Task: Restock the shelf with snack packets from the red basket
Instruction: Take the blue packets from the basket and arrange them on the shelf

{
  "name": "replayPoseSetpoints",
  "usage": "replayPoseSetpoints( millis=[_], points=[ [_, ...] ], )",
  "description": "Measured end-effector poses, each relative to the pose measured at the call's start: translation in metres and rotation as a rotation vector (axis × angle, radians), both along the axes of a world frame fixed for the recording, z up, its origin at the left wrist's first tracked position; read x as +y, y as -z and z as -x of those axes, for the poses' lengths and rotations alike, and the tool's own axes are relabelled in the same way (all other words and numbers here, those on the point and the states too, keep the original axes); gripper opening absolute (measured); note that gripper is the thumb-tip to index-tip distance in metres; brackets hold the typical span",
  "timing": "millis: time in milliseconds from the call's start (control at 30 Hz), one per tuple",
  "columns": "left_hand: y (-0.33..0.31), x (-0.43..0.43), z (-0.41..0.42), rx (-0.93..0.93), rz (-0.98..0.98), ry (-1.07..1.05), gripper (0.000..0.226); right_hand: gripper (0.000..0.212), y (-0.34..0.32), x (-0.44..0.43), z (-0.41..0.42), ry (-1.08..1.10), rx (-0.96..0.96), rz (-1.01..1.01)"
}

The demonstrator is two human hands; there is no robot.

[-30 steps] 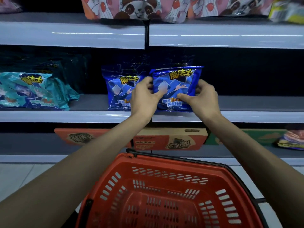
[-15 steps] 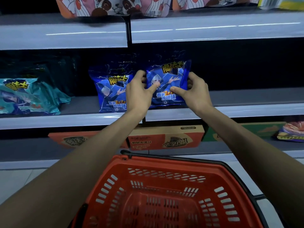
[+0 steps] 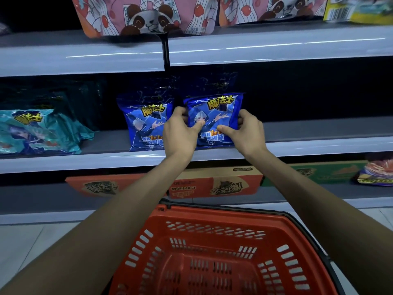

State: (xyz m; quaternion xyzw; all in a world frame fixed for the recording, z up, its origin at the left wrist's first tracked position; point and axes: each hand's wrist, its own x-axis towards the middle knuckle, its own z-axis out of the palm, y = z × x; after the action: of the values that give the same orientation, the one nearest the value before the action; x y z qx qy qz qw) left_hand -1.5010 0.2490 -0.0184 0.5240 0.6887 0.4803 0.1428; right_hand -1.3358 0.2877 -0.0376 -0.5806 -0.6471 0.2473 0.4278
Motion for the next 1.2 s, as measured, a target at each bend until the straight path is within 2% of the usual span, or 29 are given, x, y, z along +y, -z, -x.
replayPoseSetpoints(
  millis=[233,400,667,767,933,1067,1200],
  points=[
    [0.004,-0.01,0.002,-0.073,0.035,-0.005,0.051,0.038,-0.002,-0.004,0.002,0.018,0.058,0.05],
    [0.007,-0.015,0.007,-0.091,0.038,-0.022,0.043,0.044,-0.006,-0.009,0.0,0.012,0.082,0.06],
    [0.006,-0.019,0.012,-0.141,0.039,-0.046,0.027,0.035,-0.004,-0.018,0.003,-0.021,0.125,0.037],
    [0.002,-0.026,0.026,-0.159,-0.026,-0.048,0.033,0.036,-0.007,-0.02,0.019,-0.047,0.148,0.02],
    [0.001,-0.042,0.068,-0.213,-0.092,-0.012,0.057,0.034,-0.017,-0.021,0.06,-0.08,0.241,0.021],
    [0.01,-0.051,0.1,-0.142,-0.069,-0.021,0.061,0.032,-0.02,-0.02,0.099,-0.096,0.265,0.01],
    [0.02,-0.045,0.125,-0.07,0.009,-0.042,0.046,0.035,-0.022,-0.018,0.132,-0.096,0.29,0.002]
  ],
)
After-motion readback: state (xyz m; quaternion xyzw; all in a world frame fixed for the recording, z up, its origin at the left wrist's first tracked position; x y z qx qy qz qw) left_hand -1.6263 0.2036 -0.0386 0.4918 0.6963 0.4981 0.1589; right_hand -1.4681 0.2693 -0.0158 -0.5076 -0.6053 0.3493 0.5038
